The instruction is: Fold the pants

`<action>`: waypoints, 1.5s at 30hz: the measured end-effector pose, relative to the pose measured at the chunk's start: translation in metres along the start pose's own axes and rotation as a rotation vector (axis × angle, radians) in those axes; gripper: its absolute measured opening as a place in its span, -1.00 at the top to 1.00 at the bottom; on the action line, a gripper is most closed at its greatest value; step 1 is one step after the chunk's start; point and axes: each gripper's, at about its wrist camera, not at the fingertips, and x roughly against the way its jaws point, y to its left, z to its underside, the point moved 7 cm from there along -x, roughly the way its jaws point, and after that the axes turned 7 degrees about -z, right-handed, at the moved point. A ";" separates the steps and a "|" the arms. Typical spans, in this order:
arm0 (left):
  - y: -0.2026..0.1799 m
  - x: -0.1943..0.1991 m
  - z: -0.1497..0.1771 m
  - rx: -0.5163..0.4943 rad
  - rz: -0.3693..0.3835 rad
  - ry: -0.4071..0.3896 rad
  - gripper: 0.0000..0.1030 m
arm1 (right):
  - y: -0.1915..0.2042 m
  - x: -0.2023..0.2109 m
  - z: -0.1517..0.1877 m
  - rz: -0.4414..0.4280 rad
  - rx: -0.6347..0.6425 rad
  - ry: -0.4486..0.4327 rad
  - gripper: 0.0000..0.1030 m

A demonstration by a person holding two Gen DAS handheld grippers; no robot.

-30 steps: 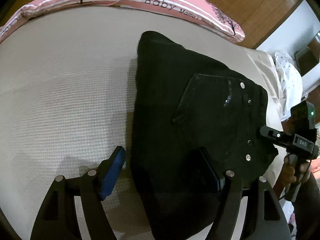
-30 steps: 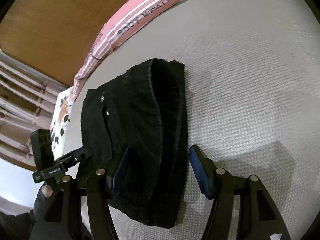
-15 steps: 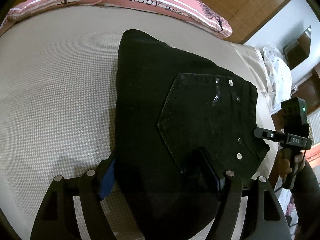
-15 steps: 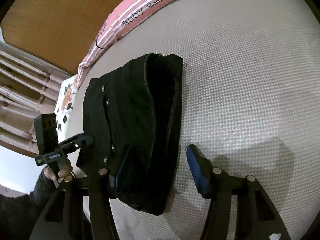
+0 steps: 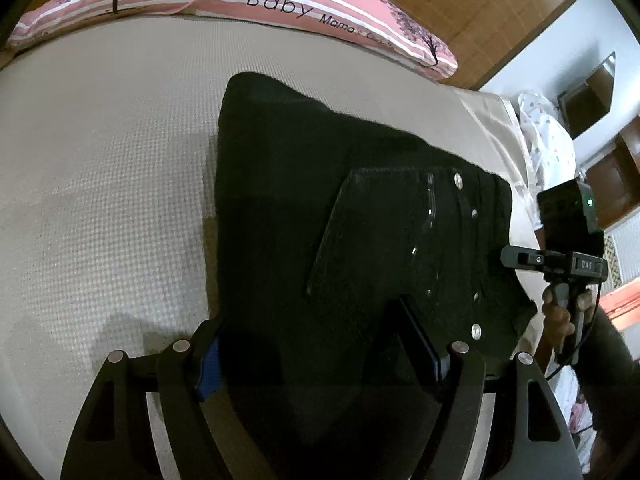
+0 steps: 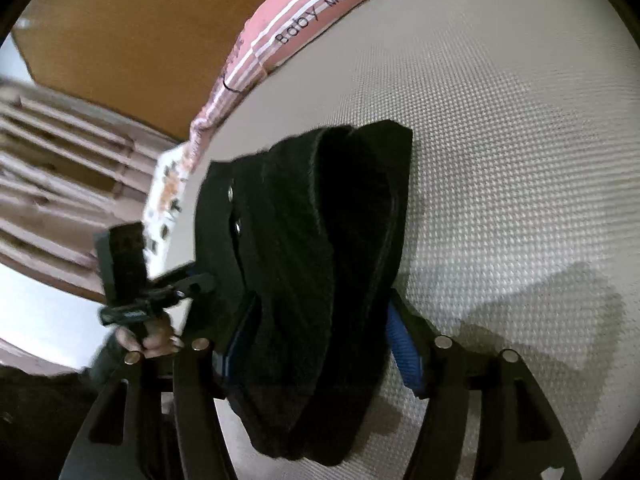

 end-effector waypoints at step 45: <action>0.013 0.041 0.002 0.013 -0.186 -0.071 0.49 | 0.084 -0.042 -0.015 0.150 -0.080 -0.152 0.56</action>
